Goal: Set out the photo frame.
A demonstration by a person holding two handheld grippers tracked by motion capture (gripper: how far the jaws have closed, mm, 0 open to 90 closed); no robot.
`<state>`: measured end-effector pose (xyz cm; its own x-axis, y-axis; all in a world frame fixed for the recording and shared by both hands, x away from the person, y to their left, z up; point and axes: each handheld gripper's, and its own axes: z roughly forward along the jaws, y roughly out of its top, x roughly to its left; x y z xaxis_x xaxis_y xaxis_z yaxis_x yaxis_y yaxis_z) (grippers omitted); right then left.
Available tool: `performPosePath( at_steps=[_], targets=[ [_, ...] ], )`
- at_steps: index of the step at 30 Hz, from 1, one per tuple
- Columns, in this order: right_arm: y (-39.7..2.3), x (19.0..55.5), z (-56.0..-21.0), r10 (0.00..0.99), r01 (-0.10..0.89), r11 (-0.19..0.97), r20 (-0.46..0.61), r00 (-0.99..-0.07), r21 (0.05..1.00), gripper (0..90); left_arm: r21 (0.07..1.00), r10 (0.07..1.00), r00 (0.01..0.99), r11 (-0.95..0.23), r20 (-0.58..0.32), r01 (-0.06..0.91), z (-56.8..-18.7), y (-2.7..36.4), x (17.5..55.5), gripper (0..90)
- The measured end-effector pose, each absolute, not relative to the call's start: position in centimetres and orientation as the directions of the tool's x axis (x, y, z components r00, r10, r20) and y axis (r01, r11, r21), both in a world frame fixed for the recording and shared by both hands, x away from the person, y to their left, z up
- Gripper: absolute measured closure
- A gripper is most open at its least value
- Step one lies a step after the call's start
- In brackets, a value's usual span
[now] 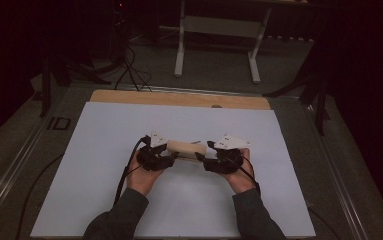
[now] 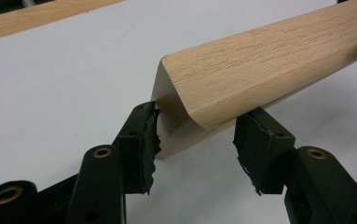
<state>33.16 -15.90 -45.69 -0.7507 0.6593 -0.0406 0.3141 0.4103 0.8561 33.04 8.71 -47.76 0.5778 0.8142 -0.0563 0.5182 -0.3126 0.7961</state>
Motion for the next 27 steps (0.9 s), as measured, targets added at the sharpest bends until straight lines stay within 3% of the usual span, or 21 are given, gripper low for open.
performPosePath(
  at_steps=[6, 15, 27],
  targets=[
    [-15.4, 33.6, -46.9, 0.652, 0.332, 0.453, -0.054, -0.756, 0.827, 37.5, 0.798, 0.804, 0.593, -0.325, -0.050, 0.508, -47.9, 8.8, 33.1, 47.2],
    [-14.9, 33.7, -47.6, 0.655, 0.325, 0.490, -0.095, -0.750, 0.809, 43.0, 0.809, 0.753, 0.658, -0.385, -0.004, 0.445, -48.5, 9.0, 33.7, 42.3],
    [-15.4, 33.8, -47.4, 0.660, 0.304, 0.492, -0.121, -0.741, 0.816, 52.1, 0.845, 0.720, 0.692, -0.403, 0.055, 0.351, -48.5, 9.4, 33.9, 45.1]
  ],
)
